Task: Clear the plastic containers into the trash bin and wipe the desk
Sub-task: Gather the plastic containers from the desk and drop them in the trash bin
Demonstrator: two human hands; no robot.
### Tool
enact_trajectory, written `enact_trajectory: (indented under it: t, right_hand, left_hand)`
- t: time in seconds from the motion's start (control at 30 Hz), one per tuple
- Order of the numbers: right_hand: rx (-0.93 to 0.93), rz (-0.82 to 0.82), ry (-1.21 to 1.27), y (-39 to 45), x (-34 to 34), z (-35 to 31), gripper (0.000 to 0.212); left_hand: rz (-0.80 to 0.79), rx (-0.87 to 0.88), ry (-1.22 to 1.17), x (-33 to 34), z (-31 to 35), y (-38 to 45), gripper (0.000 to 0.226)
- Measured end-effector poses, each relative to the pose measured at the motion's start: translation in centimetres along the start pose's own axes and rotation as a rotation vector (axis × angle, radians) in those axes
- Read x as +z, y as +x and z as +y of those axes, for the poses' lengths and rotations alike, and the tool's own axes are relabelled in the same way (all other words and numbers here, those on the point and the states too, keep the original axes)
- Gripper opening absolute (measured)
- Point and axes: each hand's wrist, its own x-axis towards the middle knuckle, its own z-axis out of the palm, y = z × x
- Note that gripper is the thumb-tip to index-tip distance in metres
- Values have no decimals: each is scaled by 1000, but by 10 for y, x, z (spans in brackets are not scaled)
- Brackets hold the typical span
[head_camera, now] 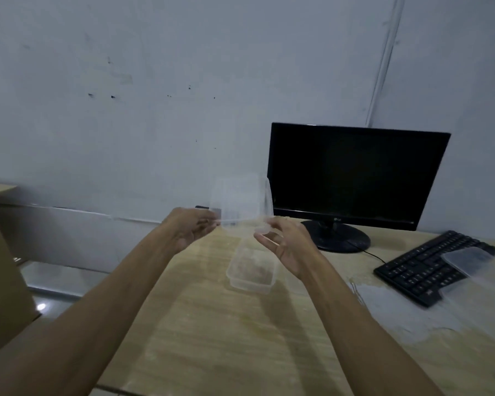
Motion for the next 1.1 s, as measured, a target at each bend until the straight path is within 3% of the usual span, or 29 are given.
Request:
enact_trajectory:
  t: [0.23, 0.3, 0.43, 0.7, 0.87, 0.97, 1.1]
  right_hand:
    - [-37, -24, 7, -24, -21, -18, 38]
    - [-40, -4, -21, -29, -23, -22, 34]
    - [-83, 57, -124, -36, -30, -26, 29]
    - [-257, 196, -307, -40, -47, -22, 21]
    - [-369, 153, -501, -43, -56, -20, 19]
    - [-436, 130, -672, -46, -54, -19, 19]
    - [-544, 175, -924, -44, -50, -16, 16]
  left_hand:
    - [-126, 15, 269, 27, -13, -14, 23]
    - [-122, 47, 295, 34, -16, -17, 32]
    - [-89, 183, 428, 53, -20, -29, 29]
    - [-221, 248, 549, 71, -24, -41, 38]
    - [-260, 97, 266, 89, -17, -40, 43]
    - [-295, 37, 18, 95, -19, -33, 62]
    - [-75, 43, -196, 107, -26, -31, 63]
